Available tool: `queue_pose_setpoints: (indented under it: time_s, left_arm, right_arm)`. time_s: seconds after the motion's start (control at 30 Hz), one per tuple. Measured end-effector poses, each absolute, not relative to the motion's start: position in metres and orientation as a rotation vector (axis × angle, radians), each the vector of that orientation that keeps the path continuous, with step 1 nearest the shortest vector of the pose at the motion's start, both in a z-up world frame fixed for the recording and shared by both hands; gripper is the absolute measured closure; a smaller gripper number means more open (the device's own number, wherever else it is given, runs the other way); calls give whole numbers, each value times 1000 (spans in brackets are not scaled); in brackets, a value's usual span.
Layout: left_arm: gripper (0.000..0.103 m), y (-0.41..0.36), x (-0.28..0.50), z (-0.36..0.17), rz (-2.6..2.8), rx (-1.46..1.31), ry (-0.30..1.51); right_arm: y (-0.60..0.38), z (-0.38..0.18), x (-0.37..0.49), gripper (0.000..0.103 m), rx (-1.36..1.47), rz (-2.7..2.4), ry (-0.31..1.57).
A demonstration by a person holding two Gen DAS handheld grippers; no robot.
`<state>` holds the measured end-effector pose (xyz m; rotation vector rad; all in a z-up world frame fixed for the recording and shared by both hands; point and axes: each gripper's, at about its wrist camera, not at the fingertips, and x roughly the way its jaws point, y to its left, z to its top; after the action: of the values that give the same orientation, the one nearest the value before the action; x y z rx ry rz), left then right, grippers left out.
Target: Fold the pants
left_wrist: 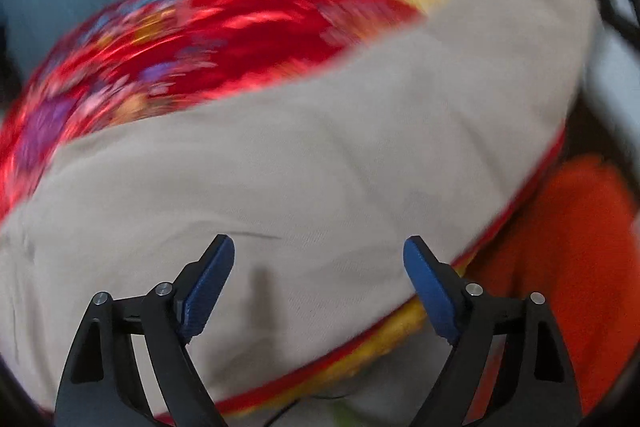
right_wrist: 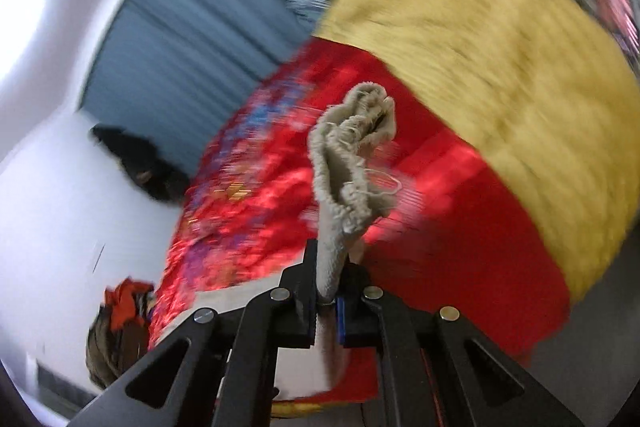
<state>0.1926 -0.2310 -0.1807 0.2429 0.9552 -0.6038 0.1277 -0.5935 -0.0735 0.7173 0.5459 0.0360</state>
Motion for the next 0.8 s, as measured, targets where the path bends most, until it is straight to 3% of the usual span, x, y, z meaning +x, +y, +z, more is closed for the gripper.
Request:
queue_pose_setpoints:
  time_s: [0.13,0.3,0.4,0.6,0.7,0.73,0.77,0.8]
  left_arm:
    - [12,-148,218,-144,-473,44,924]
    - [12,-58,232,-149,-276,-95,909]
    - [12,-19,232,-162,-194,-149,921]
    - [12,29,227,-172,-103,-212,914]
    - [12,49,227,-174,-47,-253,907]
    - [12,55,225,-174,-29,-269,903]
    - [12,62,224,-176,-15,-283,899]
    - [12,66,224,-177,-2,-289,895]
  right_arm:
    - [-525,-15,146,96,582,176,494]
    - [-429,20,169,96,461,372,485]
    - [-371,10,183,96,403,441,519]
    - [-255,-70,218,95,361,429,620]
    - [-189,-132,230,79,230,385,674]
    - [-170,-155,235,50,168,401,741]
    - [-147,-184,238,38,112,438,848]
    - [-139,-197,236,38,94,464,890]
